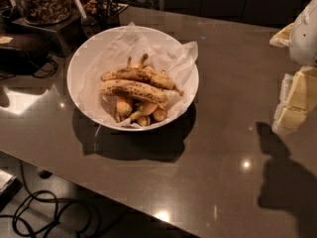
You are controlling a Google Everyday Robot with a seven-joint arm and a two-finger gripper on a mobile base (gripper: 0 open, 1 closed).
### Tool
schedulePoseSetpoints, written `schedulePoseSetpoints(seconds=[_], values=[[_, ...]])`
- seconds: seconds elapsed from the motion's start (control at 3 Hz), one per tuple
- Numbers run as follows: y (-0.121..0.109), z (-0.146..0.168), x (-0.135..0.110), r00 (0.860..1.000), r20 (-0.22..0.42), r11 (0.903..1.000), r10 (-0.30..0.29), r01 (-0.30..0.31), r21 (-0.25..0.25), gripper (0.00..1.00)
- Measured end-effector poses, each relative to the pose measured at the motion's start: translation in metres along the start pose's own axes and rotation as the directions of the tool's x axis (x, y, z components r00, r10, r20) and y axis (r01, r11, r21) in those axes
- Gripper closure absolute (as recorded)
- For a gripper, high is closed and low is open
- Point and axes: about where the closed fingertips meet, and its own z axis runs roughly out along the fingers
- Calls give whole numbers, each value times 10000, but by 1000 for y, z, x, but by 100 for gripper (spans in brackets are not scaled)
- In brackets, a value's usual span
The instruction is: Pick banana from white bowl
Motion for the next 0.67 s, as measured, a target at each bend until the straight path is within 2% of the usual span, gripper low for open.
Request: schedulePoseSetpoints(seconds=[0.33, 0.67], values=[[3, -3, -6, 10000, -61, 9999, -75, 76, 137, 0], [17, 2, -25, 9972, -545, 9982, -515, 530, 267, 0]])
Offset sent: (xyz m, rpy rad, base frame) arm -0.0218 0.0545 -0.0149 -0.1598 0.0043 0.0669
